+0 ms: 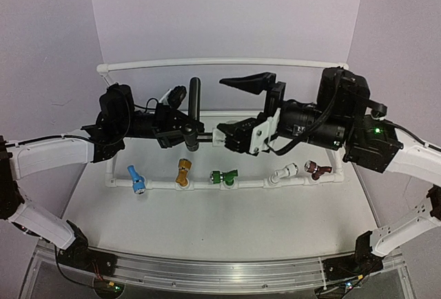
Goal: Install the water faucets
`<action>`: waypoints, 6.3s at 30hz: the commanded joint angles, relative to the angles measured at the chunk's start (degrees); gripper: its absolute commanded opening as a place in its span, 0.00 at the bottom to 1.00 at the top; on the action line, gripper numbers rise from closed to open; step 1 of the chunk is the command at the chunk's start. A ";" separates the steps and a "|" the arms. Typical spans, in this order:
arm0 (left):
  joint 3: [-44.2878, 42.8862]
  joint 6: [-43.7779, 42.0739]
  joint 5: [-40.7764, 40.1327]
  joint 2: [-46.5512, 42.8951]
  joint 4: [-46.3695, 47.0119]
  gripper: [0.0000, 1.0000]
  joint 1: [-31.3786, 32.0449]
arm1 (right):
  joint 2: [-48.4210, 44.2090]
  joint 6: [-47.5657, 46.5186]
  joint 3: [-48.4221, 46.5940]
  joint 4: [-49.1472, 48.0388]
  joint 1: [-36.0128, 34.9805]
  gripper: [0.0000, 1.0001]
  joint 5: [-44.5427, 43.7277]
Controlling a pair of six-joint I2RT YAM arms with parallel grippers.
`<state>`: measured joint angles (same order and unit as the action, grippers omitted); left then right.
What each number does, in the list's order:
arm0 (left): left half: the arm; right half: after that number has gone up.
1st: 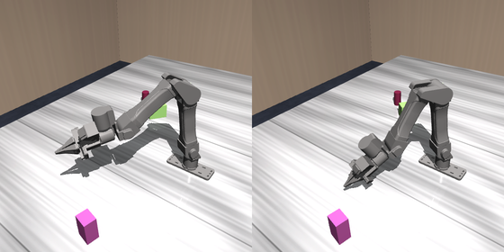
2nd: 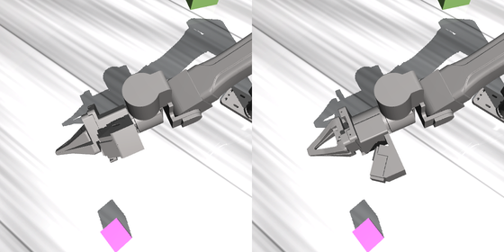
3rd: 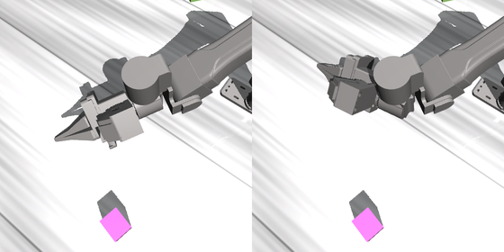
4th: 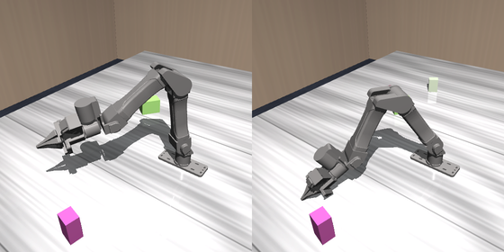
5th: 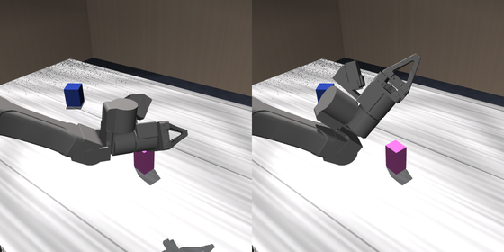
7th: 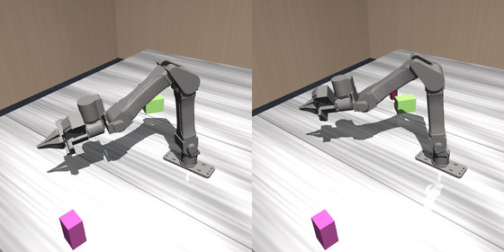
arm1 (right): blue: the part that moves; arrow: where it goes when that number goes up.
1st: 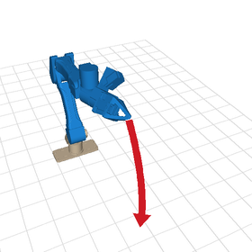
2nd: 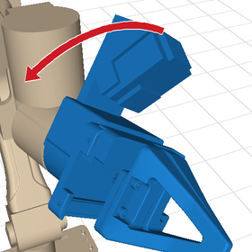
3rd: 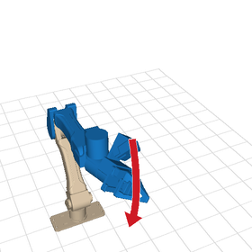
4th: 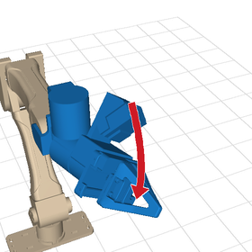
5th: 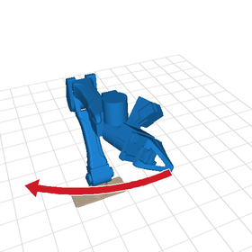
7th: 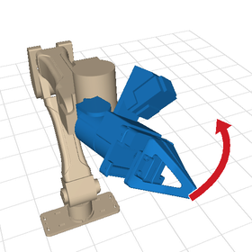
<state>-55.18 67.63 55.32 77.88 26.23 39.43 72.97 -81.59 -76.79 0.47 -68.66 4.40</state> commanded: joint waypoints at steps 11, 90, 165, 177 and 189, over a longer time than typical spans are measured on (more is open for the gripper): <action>-3.35 1.16 0.49 -1.21 4.43 0.00 0.20 | -0.66 2.46 -2.54 -1.61 0.62 0.81 -0.13; -0.03 -66.75 -12.17 -13.82 -2.33 0.00 1.79 | 7.56 79.62 -12.48 9.37 6.71 0.00 38.21; -10.33 -28.59 1.60 -5.42 -13.21 0.00 1.79 | 3.09 42.17 -11.34 19.02 5.28 0.24 17.64; -12.30 -42.85 1.03 -10.88 -25.83 0.00 1.83 | 10.95 77.47 -19.82 23.17 17.82 0.22 37.74; -11.04 -49.83 -1.13 -14.39 -29.31 0.00 2.14 | 15.69 104.72 -15.42 16.30 25.20 0.36 56.32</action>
<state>-64.82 21.39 49.51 68.10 -0.45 41.28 89.26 9.24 -92.25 23.57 -49.12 57.84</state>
